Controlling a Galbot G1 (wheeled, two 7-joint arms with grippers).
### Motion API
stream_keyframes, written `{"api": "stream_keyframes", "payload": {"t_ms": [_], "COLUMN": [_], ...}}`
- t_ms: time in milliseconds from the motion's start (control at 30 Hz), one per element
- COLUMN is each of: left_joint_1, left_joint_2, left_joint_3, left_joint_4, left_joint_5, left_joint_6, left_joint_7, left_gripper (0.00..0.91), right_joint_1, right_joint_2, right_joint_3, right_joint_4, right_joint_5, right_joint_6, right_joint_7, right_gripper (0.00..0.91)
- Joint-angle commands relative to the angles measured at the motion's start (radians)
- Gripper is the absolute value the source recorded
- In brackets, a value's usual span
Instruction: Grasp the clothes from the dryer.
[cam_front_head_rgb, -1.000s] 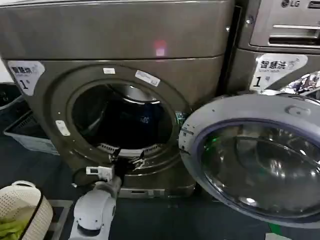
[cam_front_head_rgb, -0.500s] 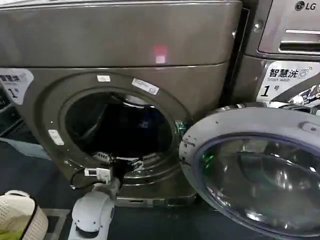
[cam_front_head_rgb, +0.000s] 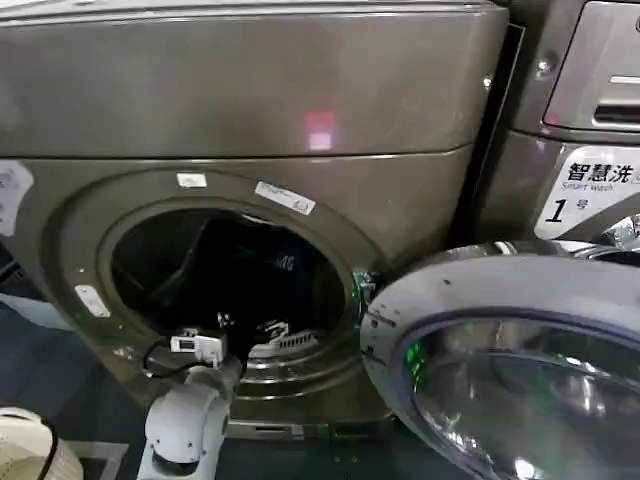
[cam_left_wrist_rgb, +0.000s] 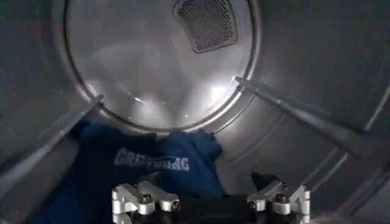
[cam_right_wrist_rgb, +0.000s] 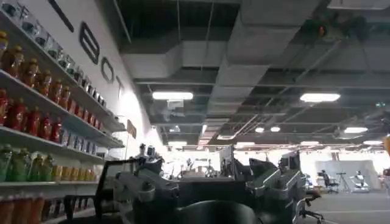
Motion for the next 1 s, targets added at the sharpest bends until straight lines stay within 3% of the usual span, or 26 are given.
{"api": "stream_keyframes", "payload": {"t_ms": [33, 300, 633, 1000], "left_joint_1": [-0.043, -0.174, -0.481, -0.689], "left_joint_2": [-0.012, -0.025, -0.022, -0.028], "left_joint_3": [0.001, -0.001, -0.031, -0.038], "left_joint_4": [0.053, 0.242, 0.537, 0.865], "left_joint_5": [-0.017, -0.008, 0.023, 0.129], "left_joint_6": [0.049, 0.049, 0.049, -0.090], "left_joint_7": [-0.013, -0.027, -0.016, -0.009], "left_gripper": [0.907, 0.907, 0.907, 0.907], "right_joint_1": [0.000, 0.007, 0.015, 0.023], "right_joint_2": [0.000, -0.011, -0.019, -0.018], "right_joint_3": [0.003, 0.000, -0.014, -0.019], "right_joint_4": [-0.005, -0.011, -0.018, -0.022], "right_joint_5": [-0.003, -0.001, -0.001, 0.000], "right_joint_6": [0.011, 0.012, 0.013, 0.022], "right_joint_7": [0.009, 0.008, 0.006, -0.001], "right_gripper": [0.907, 0.907, 0.907, 0.907]}}
